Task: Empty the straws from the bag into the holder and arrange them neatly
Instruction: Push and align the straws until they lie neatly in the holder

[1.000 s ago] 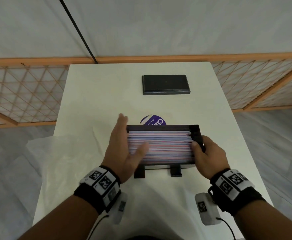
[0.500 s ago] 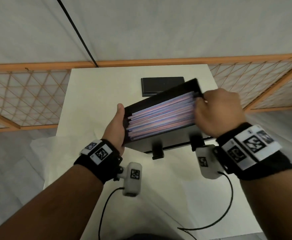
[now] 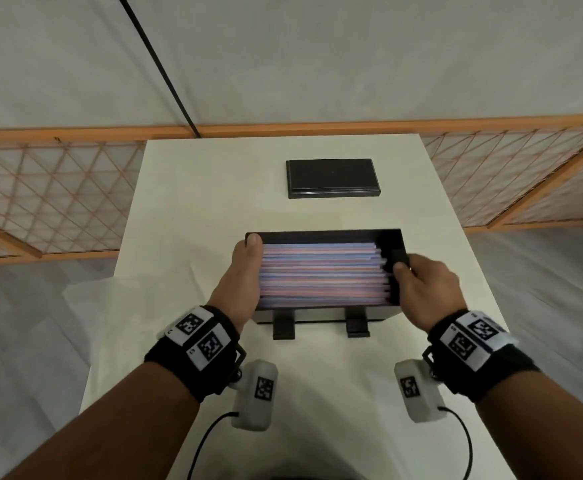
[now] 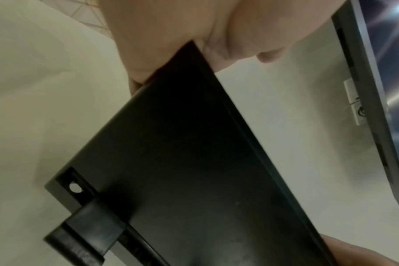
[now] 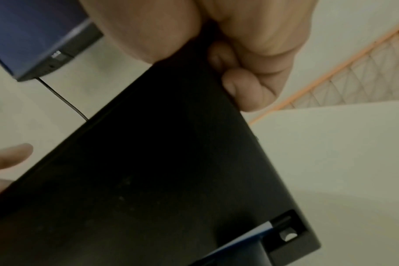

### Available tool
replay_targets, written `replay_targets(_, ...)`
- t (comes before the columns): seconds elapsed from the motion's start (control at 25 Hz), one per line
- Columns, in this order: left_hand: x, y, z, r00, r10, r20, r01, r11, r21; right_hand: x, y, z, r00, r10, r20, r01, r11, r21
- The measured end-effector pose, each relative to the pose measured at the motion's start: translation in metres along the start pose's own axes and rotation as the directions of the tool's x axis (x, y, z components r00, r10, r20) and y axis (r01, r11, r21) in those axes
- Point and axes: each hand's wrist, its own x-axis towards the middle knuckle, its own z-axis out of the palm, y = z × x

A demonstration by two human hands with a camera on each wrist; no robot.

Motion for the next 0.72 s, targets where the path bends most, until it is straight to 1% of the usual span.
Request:
replay_targets(0.04, -0.001, -0.003, 0.001, 1.0, -0.023, 0.009, 0.022, 0.999, 0.031, -0.002, 0.008, 0.006, 0.999, 0.036, 0.032, -0.037, 0.999, 0.012)
replay_targets(0.12, -0.004, -0.008, 0.002, 0.998, -0.056, 0.008, 0.055, 0.997, 0.055, -0.008, 0.017, 0.015, 0.994, 0.069, 0.088, -0.074, 0.996, 0.049)
replay_targets(0.24, -0.006, -0.015, -0.001, 0.997, -0.068, -0.018, 0.069, 0.997, 0.036, -0.01, 0.021, 0.019, 0.989, 0.054, 0.139, -0.062, 0.997, 0.055)
replay_targets(0.32, -0.009, -0.007, -0.004, 0.992, -0.095, -0.08, 0.089, 0.993, -0.079, -0.008, 0.014, 0.009, 0.99, 0.068, 0.12, -0.073, 0.997, 0.037)
replay_targets(0.4, -0.009, 0.003, -0.008, 0.97, -0.171, -0.172, 0.125, 0.959, -0.254, -0.004, -0.002, -0.004, 0.999, 0.04, 0.021, -0.041, 0.999, 0.035)
replay_targets(0.44, -0.006, 0.005, -0.01, 0.963, -0.196, -0.184, 0.128, 0.936, -0.329, -0.001, -0.015, -0.007, 1.0, 0.014, -0.014, -0.013, 0.997, 0.075)
replay_targets(0.48, -0.005, 0.007, -0.011, 0.961, -0.208, -0.181, 0.125, 0.914, -0.387, 0.002, -0.028, -0.006, 1.0, 0.002, 0.004, -0.003, 0.983, 0.184)
replay_targets(0.52, -0.005, 0.01, -0.011, 0.961, -0.218, -0.17, 0.129, 0.897, -0.422, 0.005, -0.043, 0.0, 0.996, 0.005, 0.093, -0.037, 0.936, 0.349)
replay_targets(0.56, -0.006, 0.014, -0.01, 0.962, -0.225, -0.154, 0.138, 0.888, -0.439, 0.007, -0.058, 0.01, 0.973, 0.016, 0.232, -0.139, 0.84, 0.524)
replay_targets(0.6, -0.007, 0.015, -0.009, 0.961, -0.236, -0.147, 0.151, 0.887, -0.437, 0.008, -0.072, 0.022, 0.92, 0.032, 0.391, -0.293, 0.719, 0.63)
replay_targets(0.64, -0.007, 0.015, -0.007, 0.96, -0.242, -0.143, 0.159, 0.886, -0.435, 0.007, -0.082, 0.032, 0.853, 0.044, 0.521, -0.427, 0.633, 0.646)
replay_targets(0.68, -0.007, 0.013, -0.005, 0.959, -0.246, -0.142, 0.163, 0.887, -0.431, 0.005, -0.088, 0.04, 0.79, 0.055, 0.611, -0.505, 0.624, 0.597)
replay_targets(0.72, -0.008, 0.011, -0.004, 0.959, -0.248, -0.138, 0.168, 0.888, -0.429, 0.003, -0.091, 0.047, 0.738, 0.067, 0.672, -0.542, 0.652, 0.53)
